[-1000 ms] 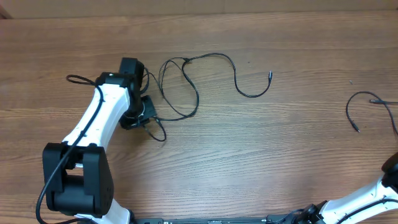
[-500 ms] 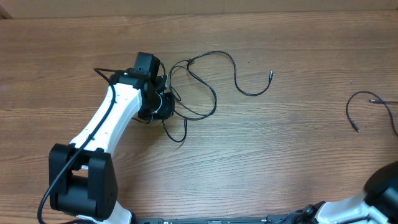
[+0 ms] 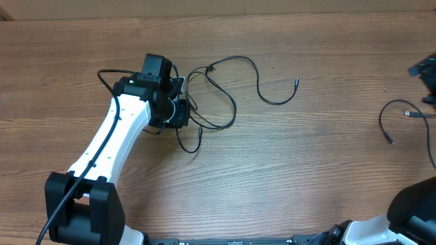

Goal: Untangle cables

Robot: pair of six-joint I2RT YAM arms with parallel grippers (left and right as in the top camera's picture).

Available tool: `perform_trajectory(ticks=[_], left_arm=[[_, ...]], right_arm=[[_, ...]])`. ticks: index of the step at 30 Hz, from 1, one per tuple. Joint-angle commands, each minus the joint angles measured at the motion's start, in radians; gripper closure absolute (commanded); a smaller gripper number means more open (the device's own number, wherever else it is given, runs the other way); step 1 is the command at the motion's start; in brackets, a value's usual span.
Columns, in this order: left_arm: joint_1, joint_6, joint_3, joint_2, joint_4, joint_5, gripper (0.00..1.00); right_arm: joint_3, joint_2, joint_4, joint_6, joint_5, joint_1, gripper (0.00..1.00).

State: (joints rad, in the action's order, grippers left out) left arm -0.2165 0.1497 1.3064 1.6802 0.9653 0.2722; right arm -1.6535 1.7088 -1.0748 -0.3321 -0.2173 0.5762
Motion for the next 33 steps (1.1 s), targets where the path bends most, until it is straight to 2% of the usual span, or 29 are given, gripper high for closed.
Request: perform_trajectory(ticks=[1, 9, 12, 15, 18, 25, 28, 33], left_arm=[[0.000, -0.023, 0.024, -0.022, -0.017, 0.081, 0.96], [0.000, -0.023, 0.032, -0.055, 0.013, 0.092, 0.96], [0.000, -0.023, 0.032, -0.077, 0.013, 0.092, 0.96], [0.000, -0.023, 0.032, -0.101, 0.013, 0.092, 0.96], [0.000, -0.023, 0.032, -0.127, 0.013, 0.092, 0.96], [0.000, -0.025, 0.032, -0.185, -0.002, 0.091, 0.96], [0.006, -0.040, 0.032, -0.217, -0.014, 0.091, 0.96], [0.010, -0.110, 0.032, -0.271, -0.031, 0.092, 0.96]], right_arm=[[0.082, 0.004, 0.025, 0.126, -0.296, -0.098, 0.00], [0.369, 0.004, 0.341, 0.132, -0.365, -0.426, 0.00], [0.464, 0.005, 0.490, 0.151, -0.368, -0.562, 0.16], [0.520, 0.005, 0.585, 0.156, -0.357, -0.688, 0.20], [0.536, 0.005, 0.615, 0.100, -0.356, -0.790, 0.14], [0.536, 0.005, 0.636, 0.084, -0.303, -0.938, 0.13], [0.536, 0.005, 0.618, -0.092, -0.180, -0.966, 0.08], [0.536, 0.005, 0.624, -0.136, -0.145, -0.974, 0.16]])
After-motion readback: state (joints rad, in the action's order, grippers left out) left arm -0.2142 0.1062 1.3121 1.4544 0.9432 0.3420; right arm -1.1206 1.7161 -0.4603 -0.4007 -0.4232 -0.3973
